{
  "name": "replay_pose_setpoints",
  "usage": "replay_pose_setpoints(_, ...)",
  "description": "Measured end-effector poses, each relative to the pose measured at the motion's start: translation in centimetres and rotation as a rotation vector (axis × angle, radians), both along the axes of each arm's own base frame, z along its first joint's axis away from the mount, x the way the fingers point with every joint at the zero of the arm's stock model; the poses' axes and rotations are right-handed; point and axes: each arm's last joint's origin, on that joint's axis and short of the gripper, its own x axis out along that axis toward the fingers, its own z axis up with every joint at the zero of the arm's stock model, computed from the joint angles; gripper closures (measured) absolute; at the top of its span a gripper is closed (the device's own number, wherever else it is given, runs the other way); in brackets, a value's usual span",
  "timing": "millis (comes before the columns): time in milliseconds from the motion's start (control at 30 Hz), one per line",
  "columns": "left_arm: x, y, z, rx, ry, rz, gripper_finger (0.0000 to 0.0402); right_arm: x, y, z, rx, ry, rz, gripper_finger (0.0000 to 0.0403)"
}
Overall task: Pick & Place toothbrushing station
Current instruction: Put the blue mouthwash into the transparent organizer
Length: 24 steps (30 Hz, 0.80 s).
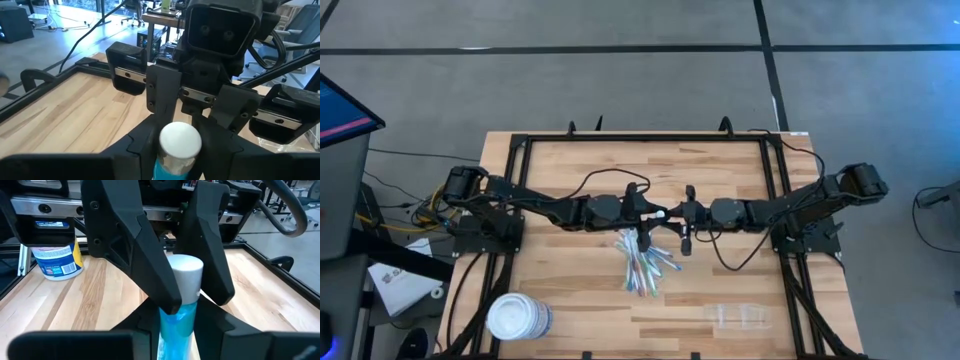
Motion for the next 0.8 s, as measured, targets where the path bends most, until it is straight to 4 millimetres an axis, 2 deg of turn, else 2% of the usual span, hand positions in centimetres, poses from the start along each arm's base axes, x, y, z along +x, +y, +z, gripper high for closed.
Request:
replay_pose_setpoints(467, -0.1, 0.0, 0.1, 0.032, 0.006, -0.002, 0.0289, 0.0, 0.0, 0.0, 0.001, 0.0, 0.001, 0.0325)
replay_pose_setpoints(733, -1.5, 0.2, 2.7, 0.025, -0.049, -0.025, 0.0289, -0.1, 0.2, 0.0, 0.003, 0.01, 0.023, 0.0326)
replay_pose_setpoints(800, -1.9, 0.2, 2.8, 0.025, -0.051, -0.025, 0.0289, -0.2, 0.2, 0.2, 0.012, 0.011, 0.044, 0.0326)
